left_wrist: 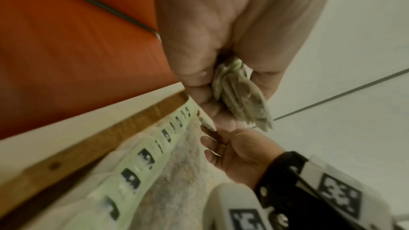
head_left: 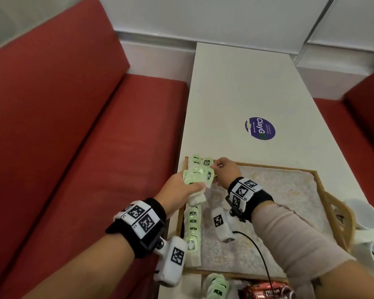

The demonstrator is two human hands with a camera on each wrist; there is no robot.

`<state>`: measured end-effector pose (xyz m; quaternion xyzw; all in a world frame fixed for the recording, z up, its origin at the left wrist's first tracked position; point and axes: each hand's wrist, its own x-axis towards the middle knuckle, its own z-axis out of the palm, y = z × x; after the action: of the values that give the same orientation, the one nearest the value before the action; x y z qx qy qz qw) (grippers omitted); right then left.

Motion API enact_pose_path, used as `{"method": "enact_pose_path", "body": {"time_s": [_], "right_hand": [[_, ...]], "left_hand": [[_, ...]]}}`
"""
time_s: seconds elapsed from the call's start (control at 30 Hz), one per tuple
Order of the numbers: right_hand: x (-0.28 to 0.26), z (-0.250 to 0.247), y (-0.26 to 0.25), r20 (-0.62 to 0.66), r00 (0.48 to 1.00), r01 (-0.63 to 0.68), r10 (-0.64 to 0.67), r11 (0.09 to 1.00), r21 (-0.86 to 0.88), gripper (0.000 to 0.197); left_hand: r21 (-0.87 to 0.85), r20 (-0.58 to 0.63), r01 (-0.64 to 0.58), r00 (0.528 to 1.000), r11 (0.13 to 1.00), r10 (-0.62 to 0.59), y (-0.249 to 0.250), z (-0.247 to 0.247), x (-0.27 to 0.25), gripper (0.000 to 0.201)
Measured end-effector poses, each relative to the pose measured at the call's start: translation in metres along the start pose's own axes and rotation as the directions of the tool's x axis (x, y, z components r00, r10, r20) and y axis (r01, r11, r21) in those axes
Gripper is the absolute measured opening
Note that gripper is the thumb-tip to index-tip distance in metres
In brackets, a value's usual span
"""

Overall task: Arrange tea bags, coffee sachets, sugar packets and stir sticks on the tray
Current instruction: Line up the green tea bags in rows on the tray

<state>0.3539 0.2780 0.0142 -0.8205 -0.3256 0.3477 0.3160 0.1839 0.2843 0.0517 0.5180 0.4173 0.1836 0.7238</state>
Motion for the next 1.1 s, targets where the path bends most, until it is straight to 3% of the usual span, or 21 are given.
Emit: {"method": "enact_pose_path", "body": {"time_s": [0.13, 0.27, 0.4, 0.6, 0.77, 0.87, 1.1], "right_hand": [[0.010, 0.005, 0.002, -0.054, 0.999, -0.010, 0.008, 0.999, -0.036, 0.026], [0.013, 0.006, 0.005, -0.044, 0.998, -0.044, 0.044, 0.999, 0.003, 0.008], [0.016, 0.004, 0.007, -0.017, 0.996, -0.092, 0.093, 0.995, 0.044, 0.005], [0.020, 0.006, 0.007, -0.029, 0.994, -0.104, 0.104, 0.994, -0.015, 0.023], [0.020, 0.007, 0.005, -0.032, 0.994, -0.103, 0.101, 0.992, -0.066, 0.024], [0.019, 0.006, 0.004, -0.023, 0.995, -0.100, 0.099, 0.990, -0.102, 0.014], [0.018, 0.006, 0.005, -0.048, 0.995, -0.093, 0.089, 0.993, -0.077, 0.021]], "left_hand": [[-0.090, -0.013, 0.008, 1.000, 0.996, -0.009, -0.001, 0.007, 0.004, 0.026], [-0.123, -0.038, 0.031, 0.999, 0.992, -0.036, -0.005, 0.011, 0.008, 0.030], [-0.106, -0.019, 0.018, 1.000, 0.994, -0.020, -0.005, 0.016, 0.009, 0.029], [-0.057, -0.010, 0.020, 1.000, 0.998, -0.020, -0.003, 0.021, 0.013, 0.028], [-0.013, -0.029, 0.006, 1.000, 1.000, -0.007, 0.000, 0.020, 0.015, 0.021], [-0.011, -0.044, -0.001, 0.999, 1.000, 0.000, 0.001, 0.020, 0.017, 0.023], [-0.037, -0.077, -0.007, 0.997, 0.999, 0.004, 0.003, 0.019, 0.019, 0.026]]}}
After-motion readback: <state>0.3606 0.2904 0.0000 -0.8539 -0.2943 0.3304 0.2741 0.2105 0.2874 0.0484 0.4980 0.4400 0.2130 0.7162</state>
